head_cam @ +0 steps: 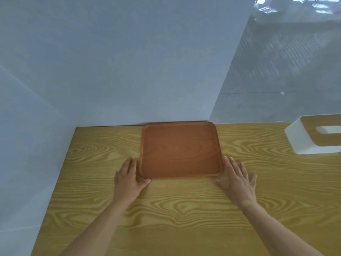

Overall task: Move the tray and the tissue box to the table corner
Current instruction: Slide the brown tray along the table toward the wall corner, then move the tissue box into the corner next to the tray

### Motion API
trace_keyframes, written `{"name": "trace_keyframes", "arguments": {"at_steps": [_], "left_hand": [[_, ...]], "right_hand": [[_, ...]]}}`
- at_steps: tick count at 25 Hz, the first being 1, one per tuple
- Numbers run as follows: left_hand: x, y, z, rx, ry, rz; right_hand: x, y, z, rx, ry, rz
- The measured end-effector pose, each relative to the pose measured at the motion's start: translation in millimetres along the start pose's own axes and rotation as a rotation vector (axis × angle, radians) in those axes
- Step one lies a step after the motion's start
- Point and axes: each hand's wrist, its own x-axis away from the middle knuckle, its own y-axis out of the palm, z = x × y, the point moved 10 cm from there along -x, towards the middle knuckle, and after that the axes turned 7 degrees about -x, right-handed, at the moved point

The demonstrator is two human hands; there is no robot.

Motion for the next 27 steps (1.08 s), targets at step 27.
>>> {"name": "trace_keyframes", "arguments": {"at_steps": [27], "left_hand": [[243.6,-40.3,420.1,-0.298,0.780,-0.254]], "right_hand": [[260.5,-281.4,190.6,0.151,-0.131,0.163]]}}
